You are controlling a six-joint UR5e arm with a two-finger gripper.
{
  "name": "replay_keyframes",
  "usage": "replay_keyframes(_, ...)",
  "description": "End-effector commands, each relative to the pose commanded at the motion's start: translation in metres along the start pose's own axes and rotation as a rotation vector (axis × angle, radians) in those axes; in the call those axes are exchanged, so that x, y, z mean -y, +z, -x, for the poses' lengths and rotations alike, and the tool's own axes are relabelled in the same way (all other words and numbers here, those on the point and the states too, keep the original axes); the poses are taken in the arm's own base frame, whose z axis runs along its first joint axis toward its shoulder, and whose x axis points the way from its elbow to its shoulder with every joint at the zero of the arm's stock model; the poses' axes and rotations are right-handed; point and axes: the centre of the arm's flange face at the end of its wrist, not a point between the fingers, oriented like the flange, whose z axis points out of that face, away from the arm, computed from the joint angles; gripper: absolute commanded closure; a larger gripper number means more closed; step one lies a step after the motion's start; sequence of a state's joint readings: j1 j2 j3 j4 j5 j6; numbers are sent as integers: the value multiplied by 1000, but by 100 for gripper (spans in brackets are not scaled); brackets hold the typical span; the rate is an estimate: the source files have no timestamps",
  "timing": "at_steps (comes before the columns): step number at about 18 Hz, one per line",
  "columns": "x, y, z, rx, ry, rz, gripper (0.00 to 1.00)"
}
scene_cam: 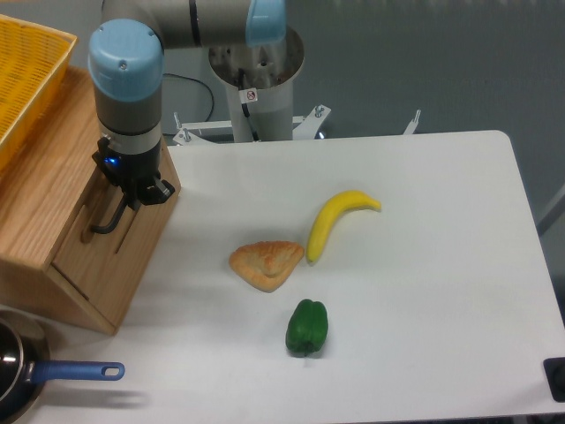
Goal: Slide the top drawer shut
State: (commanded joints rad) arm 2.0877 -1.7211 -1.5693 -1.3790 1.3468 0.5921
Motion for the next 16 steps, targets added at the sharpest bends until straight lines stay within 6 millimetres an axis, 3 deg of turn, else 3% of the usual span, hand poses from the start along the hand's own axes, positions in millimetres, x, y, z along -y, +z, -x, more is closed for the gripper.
replay_keyframes(5, 1, 3, 2, 0, -1, 5, 100)
replay_keyframes(8, -2, 4, 14, 6, -13, 8, 100)
replay_keyframes(16, -37, -13, 121, 96, -114, -25, 91)
